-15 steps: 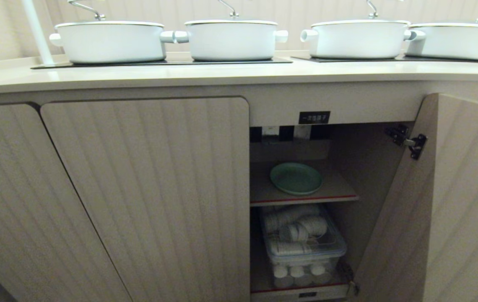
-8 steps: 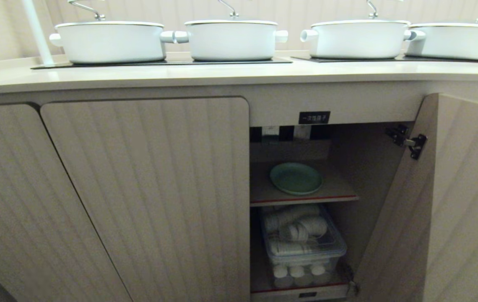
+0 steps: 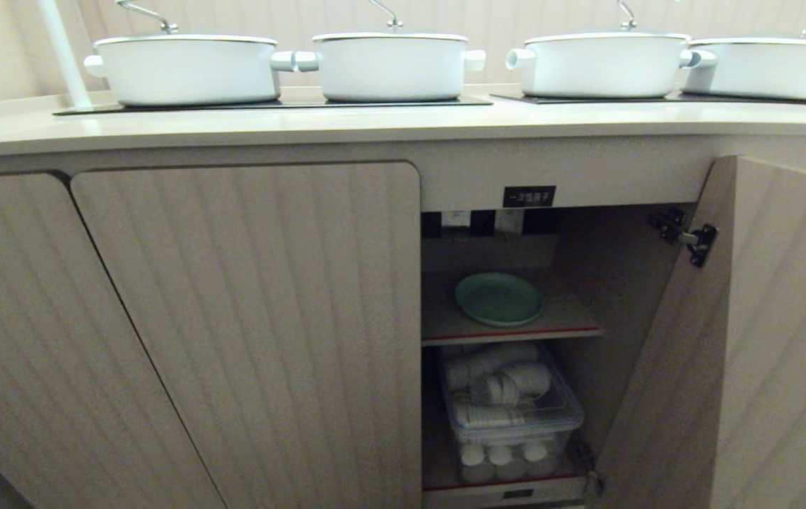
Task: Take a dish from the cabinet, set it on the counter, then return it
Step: Close the cabinet door
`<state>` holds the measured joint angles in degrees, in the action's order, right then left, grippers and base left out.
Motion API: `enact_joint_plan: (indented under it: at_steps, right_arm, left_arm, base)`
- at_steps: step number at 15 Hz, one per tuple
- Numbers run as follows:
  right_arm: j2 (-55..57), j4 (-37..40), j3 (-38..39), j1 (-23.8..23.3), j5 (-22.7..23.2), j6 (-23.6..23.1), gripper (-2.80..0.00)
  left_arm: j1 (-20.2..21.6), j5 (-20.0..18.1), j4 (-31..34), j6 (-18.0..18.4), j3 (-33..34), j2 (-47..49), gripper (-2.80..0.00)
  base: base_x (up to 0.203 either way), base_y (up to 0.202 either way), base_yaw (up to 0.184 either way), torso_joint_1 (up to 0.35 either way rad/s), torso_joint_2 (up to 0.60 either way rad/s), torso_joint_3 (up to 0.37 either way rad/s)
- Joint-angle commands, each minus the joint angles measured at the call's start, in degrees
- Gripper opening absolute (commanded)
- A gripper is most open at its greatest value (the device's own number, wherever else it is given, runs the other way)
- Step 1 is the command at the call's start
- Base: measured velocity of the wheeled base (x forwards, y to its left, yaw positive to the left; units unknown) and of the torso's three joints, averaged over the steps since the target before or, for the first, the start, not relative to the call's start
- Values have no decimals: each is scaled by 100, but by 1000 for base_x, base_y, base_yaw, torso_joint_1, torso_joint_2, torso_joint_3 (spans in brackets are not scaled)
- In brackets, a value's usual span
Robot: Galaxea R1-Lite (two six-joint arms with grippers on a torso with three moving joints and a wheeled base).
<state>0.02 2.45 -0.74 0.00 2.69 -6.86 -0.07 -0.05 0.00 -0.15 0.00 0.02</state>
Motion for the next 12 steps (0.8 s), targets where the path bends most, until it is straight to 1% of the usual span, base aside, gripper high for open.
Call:
enact_joint_plan:
  at_steps: [1, 12]
  right_arm:
    - [-2, 1, 4, 0, 3, -8, -280]
    - [3, 1, 4, 0, -6, -52, -280]
  left_arm:
    - [1, -1, 0, -2, 0, -2, -280]
    - [7, 5, 0, -2, 0, -2, -280]
  base:
    - [-161, 0, 0, 5, -3, -2]
    - [-194, 0, 0, 2, 2, 0]
